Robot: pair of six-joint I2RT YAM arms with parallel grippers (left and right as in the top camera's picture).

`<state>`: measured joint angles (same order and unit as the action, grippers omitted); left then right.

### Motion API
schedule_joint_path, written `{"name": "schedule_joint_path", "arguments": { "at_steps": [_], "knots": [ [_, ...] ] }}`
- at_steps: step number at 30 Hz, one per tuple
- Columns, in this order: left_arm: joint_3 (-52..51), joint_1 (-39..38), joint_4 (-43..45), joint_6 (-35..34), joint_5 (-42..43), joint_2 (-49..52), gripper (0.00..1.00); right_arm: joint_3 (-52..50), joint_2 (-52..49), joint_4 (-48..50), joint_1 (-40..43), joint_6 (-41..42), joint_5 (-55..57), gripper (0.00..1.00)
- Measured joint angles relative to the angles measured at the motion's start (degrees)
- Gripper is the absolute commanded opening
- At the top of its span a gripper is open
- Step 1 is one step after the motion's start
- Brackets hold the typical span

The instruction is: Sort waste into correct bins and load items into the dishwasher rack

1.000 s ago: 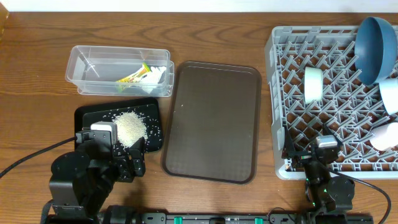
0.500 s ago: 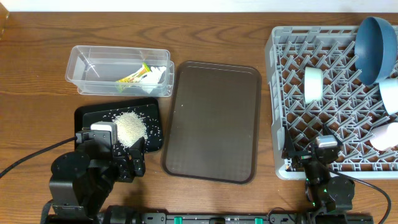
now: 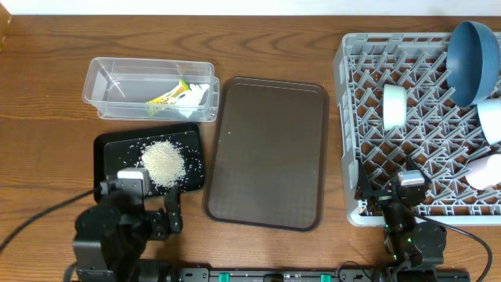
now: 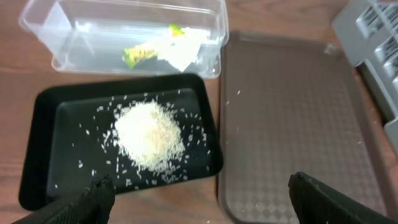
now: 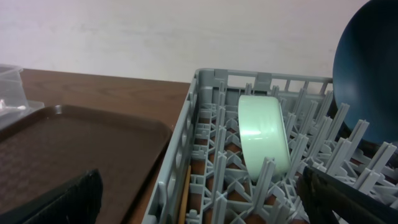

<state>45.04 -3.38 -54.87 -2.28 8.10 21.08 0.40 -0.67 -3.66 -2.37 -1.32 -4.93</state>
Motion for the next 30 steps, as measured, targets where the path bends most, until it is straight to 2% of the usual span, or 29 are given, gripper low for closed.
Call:
{"name": "schedule_joint_path", "arguments": {
  "at_steps": [4,13,25,30],
  "knots": [
    [-8.4,0.0,5.0,0.0,-0.8,-5.8,0.92,0.0,0.0,0.0,0.0,0.0,0.0,0.99],
    [-26.3,0.0,24.0,0.0,-1.0,-16.5,0.92,0.0,0.0,0.0,0.0,0.0,0.0,0.99],
    [-39.3,0.0,55.4,1.2,-2.4,-20.5,0.92,0.0,0.0,0.0,0.0,-0.2,0.0,0.99],
    [-43.4,0.0,57.5,2.1,-2.5,-20.6,0.92,0.0,0.0,0.0,0.0,-0.2,0.0,0.99]
  ]
}}
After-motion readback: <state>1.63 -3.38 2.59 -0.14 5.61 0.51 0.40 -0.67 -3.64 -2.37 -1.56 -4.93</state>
